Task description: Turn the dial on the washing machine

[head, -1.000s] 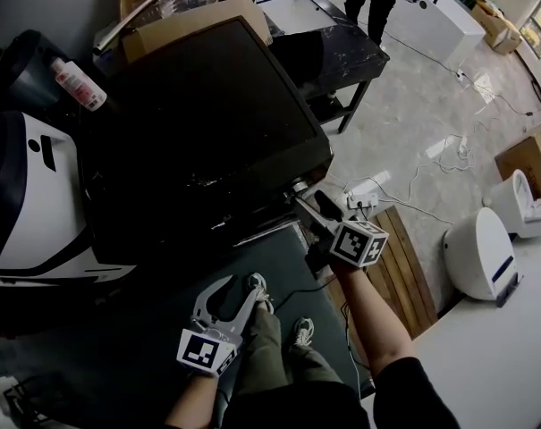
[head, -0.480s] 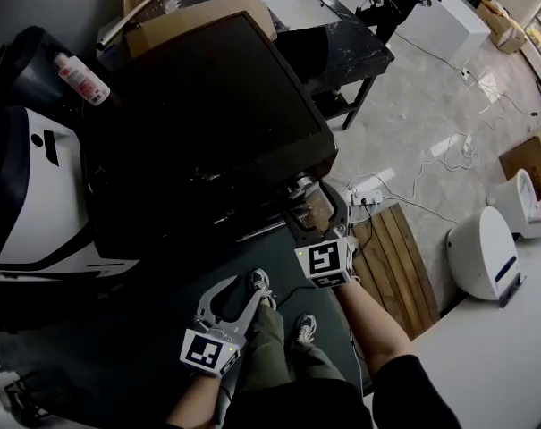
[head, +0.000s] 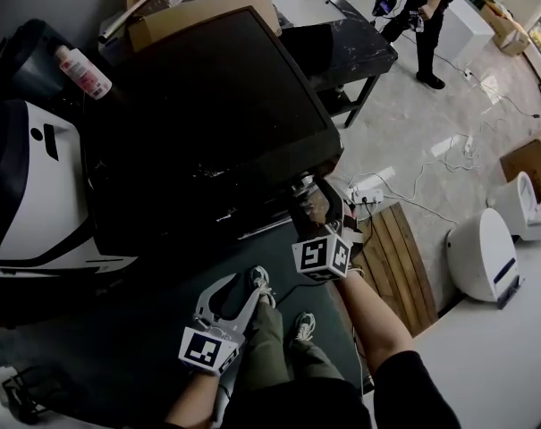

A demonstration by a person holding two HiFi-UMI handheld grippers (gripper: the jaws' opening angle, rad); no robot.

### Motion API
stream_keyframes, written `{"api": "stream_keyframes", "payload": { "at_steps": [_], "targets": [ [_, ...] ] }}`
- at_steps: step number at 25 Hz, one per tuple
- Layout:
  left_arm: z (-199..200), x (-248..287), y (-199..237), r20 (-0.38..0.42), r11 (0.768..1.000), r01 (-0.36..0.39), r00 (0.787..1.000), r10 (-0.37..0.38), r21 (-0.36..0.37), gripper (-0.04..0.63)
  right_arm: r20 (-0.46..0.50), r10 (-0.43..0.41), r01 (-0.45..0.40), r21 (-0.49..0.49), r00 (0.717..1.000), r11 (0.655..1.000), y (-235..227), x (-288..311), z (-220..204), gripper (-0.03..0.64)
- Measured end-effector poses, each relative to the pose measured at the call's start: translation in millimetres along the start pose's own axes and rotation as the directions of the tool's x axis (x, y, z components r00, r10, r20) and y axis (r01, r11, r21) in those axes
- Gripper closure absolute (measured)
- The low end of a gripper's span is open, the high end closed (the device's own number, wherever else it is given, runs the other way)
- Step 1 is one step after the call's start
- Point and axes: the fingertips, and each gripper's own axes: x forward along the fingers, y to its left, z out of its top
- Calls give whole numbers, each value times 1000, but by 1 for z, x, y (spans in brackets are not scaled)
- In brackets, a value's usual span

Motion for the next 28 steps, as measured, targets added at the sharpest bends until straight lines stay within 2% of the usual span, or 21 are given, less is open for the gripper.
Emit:
{"api": "stream_keyframes", "payload": {
  "at_steps": [6,10,13,15,19,22,23,25,28],
  "targets": [
    [0,0,0,4,1000,1,1000,-1,-1,442,-7,-12,12,48,1000,999,-4,1,-1,344],
    [-3,-2,1,-1,1000,-1,1000,1,-3,442,10,31,-32,210,999,977,-6,0,-1,344],
    [-3,-3,2,0,1000,-3,1000,3,-5,442,41,83,-92,394,996,915,-5,1,-3,344],
    [-3,-3,1,1,1000,-1,1000,1,-5,442,69,103,-123,470,992,874,-6,1,-3,344],
    [-2,-3,0,2,1000,-1,1000,1,-6,442,103,132,-167,535,986,828,-8,1,-3,344],
    [-2,-3,-1,4,1000,-2,1000,2,-9,442,116,145,-185,561,983,807,-8,1,-3,344],
    [-2,-3,-1,5,1000,-1,1000,1,-9,442,126,150,-196,584,981,788,-8,1,-3,344],
    [-3,-4,0,5,1000,-2,1000,2,-10,442,154,161,-223,646,975,730,-9,1,-4,344],
    [-2,-4,0,8,1000,-2,1000,2,-10,442,195,172,-260,737,966,624,-9,2,-8,344]
  ]
}}
